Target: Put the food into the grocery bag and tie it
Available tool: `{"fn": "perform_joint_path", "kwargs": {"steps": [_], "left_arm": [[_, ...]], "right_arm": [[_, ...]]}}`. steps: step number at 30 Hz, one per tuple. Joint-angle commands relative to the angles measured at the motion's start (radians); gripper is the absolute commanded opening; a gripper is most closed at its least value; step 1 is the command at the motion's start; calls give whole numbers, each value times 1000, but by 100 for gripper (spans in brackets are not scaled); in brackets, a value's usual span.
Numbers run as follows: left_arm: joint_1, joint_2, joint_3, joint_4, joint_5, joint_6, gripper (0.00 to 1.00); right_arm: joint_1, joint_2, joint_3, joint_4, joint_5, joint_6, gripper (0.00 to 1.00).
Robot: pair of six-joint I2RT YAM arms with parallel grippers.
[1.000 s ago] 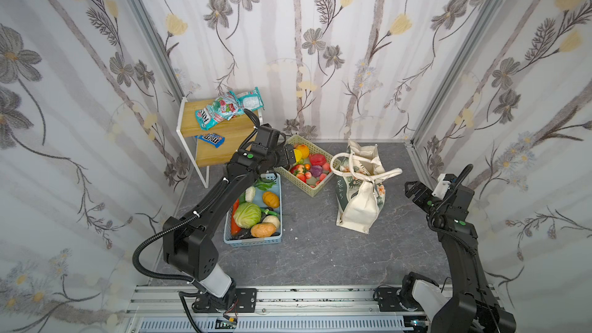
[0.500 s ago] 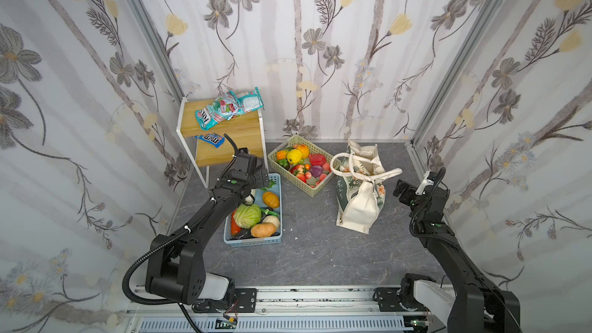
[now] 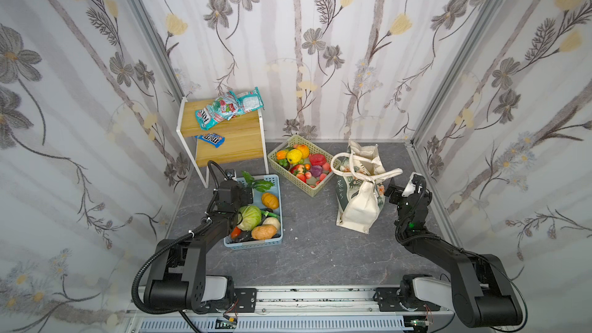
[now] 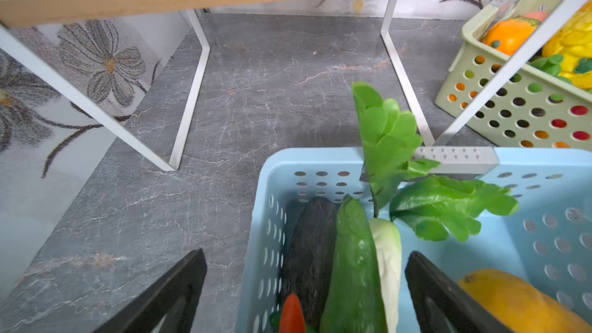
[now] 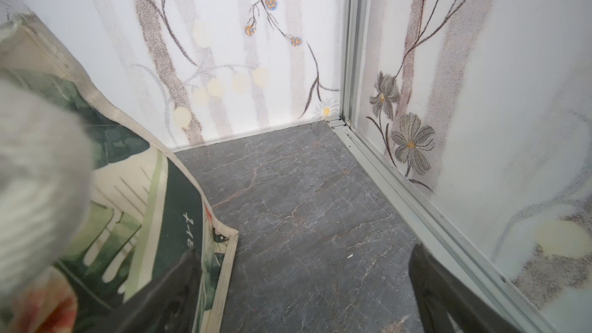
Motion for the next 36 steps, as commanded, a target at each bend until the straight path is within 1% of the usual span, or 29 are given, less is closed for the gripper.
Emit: {"fn": "perform_joint_path", "kwargs": {"steps": [1, 2, 3, 4, 5, 6, 7, 8, 9, 11, 12, 14, 15, 18, 21, 36], "left_arm": [[9, 61, -37, 244, 34, 30, 100], [16, 87, -56, 295, 39, 21, 100], [23, 122, -91, 386, 44, 14, 100], [29, 156, -122, 479, 42, 9, 100], [39, 187, -148, 552, 44, -4, 100], [41, 193, -159, 565, 45, -4, 100], [43, 176, -151, 525, 71, -1, 100], [43, 191, -152, 557, 98, 15, 100], [44, 184, -147, 532, 104, 14, 100], [45, 190, -147, 546, 106, 13, 100], [46, 183, -143, 522, 108, 11, 100], [48, 188, -144, 532, 110, 12, 100], [48, 183, -142, 521, 112, 10, 100], [49, 186, -139, 520, 100, 4, 100], [49, 187, -135, 515, 59, -12, 100], [52, 187, -135, 513, 61, -13, 100]], "right_arm": [[11, 61, -66, 318, -24, -73, 99], [11, 56, -70, 302, -43, -74, 100], [10, 52, -82, 290, -43, -63, 100], [7, 86, -105, 402, -44, -68, 100], [5, 118, -119, 469, -45, -74, 100], [3, 85, -86, 334, -48, -60, 100], [-1, 71, -69, 286, -61, -52, 100], [-5, 93, -89, 373, -65, -56, 100], [-6, 106, -100, 411, -64, -61, 100], [-7, 80, -92, 347, -61, -53, 100], [-7, 83, -94, 358, -61, -52, 100], [-5, 96, -103, 401, -65, -58, 100], [-6, 95, -102, 393, -63, -57, 100], [-5, 94, -101, 390, -62, -58, 100], [-4, 94, -100, 390, -64, -62, 100], [-1, 99, -95, 385, -66, -66, 100]]}}
